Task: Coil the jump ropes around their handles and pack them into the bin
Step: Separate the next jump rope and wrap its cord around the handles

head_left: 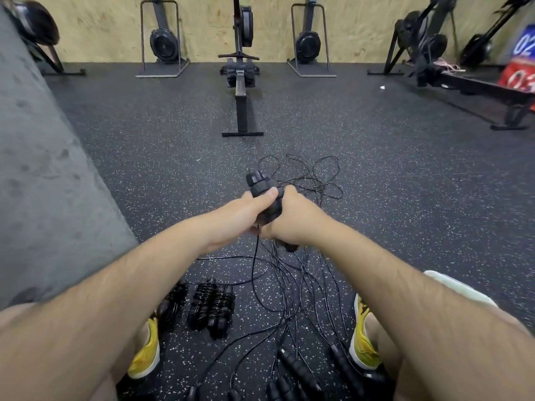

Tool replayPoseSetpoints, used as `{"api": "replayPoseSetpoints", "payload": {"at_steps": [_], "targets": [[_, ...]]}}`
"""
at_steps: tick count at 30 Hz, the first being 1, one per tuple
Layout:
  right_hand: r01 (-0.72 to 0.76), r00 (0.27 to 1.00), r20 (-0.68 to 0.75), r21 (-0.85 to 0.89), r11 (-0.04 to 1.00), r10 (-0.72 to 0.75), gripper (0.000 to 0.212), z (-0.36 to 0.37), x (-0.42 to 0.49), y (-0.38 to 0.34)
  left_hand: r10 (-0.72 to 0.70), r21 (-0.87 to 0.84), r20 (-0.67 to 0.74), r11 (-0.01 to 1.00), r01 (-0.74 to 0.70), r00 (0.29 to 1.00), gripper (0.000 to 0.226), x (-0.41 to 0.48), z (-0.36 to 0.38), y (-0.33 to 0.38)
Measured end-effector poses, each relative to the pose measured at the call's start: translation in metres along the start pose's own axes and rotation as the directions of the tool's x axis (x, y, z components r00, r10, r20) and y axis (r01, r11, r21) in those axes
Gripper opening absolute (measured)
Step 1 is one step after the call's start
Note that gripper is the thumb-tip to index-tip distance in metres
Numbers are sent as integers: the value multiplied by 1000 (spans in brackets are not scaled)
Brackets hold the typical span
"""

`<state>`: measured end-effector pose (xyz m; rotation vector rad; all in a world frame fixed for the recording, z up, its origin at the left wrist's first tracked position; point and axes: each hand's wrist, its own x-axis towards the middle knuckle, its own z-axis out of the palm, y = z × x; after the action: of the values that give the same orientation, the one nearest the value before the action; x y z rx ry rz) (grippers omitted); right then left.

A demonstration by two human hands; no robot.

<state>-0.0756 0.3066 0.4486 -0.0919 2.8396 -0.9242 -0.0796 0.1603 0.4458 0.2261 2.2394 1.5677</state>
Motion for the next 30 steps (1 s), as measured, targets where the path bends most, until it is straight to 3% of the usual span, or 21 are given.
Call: {"api": "replayPoseSetpoints", "payload": {"at_steps": [1,3,4,6,9,11,14,16,18,19,20,22,24,26,30], "targets": [[13,999,-40,-123,992,-18,58,-5,0,2,12,280,17,960,-17,1000,46,-7,-8,5],[43,984,-149,-340,939,-99,43,-14,-1,5,152,768,-144,641,13,978,52,-18,-26,13],[52,976,-174,-411,910,-135,40,-17,-1,7,304,868,-212,495,36,929,51,-22,-33,16],[87,955,-201,-509,856,-217,42,-19,0,7,500,912,-165,405,-61,850,66,-27,-40,17],[235,900,-182,-566,790,-397,49,-15,-5,-2,512,951,14,258,-169,859,112,-17,-39,11],[332,839,-159,-607,722,-520,49,-11,-8,-10,507,966,52,193,-173,861,105,-9,-32,10],[398,738,-205,-638,660,-643,47,-12,-7,-15,564,951,11,248,-183,826,61,-8,-28,17],[417,668,-352,-554,721,-656,60,-11,-4,-13,557,931,-45,325,-168,829,48,-10,-32,24],[370,607,-642,-292,882,-468,84,-15,0,-10,559,901,-133,412,-136,818,43,-12,-42,31],[327,627,-726,-83,941,-281,95,-17,3,-8,565,878,-183,462,-125,805,43,-13,-47,34],[262,690,-719,150,953,-76,102,-18,6,-6,575,857,-224,501,-122,787,44,-15,-52,36],[91,876,-457,474,876,156,103,-9,15,-5,593,819,-274,557,-140,757,49,-20,-58,39],[12,991,-121,528,849,62,99,18,17,-17,600,778,-274,598,-194,752,53,-24,-55,41],[109,990,20,515,850,-139,91,55,17,-37,606,751,-241,611,-249,758,57,-27,-49,40],[282,918,135,441,852,-373,10,87,12,-67,628,753,-184,584,-301,756,67,-28,-53,35]]}}
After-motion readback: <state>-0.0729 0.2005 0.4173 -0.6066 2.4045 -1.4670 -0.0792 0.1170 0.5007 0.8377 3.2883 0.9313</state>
